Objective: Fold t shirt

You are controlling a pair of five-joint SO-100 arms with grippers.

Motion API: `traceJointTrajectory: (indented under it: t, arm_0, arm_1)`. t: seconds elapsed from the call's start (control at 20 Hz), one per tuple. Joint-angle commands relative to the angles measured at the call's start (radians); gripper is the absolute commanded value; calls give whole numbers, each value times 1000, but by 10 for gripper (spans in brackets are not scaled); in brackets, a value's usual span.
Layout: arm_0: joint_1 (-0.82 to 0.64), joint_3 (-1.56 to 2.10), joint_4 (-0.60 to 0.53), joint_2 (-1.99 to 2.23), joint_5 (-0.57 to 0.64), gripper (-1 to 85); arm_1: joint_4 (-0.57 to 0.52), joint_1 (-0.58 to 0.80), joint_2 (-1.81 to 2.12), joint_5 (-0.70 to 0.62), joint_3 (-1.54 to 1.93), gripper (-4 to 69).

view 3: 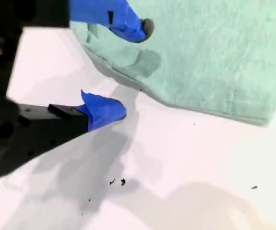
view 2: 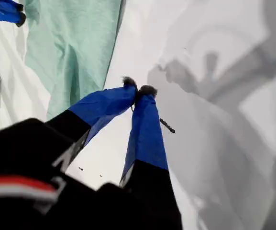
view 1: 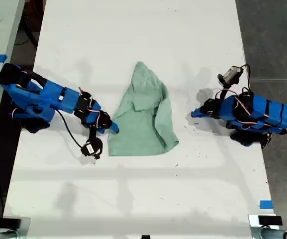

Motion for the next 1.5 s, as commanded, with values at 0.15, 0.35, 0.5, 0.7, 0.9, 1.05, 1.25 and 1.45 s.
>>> traceJointTrajectory:
  t: [0.15,0.35,0.5,0.7,0.9,1.05,1.25,1.45]
  arm_0:
    - [-31,-129,52,-118,-15,-1]
    - [-40,-307,216,-63,32,-1]
    - [-29,-505,331,-52,75,-1]
    - [-44,-724,396,-115,140,-1]
    - [-91,-908,394,-259,210,-1]
    - [-121,-1011,313,-330,270,-1]
    - [-146,-1011,199,-356,284,204]
    - [-158,-1011,141,-360,293,181]
  arm_1:
    - [5,8,18,9,57,22]
    - [5,8,18,9,57,22]
    - [5,8,18,9,57,22]
    - [5,9,18,9,57,22]
    - [5,9,18,8,57,22]
    - [5,9,18,8,57,22]
    - [5,8,18,8,57,22]
    - [5,6,18,8,57,22]
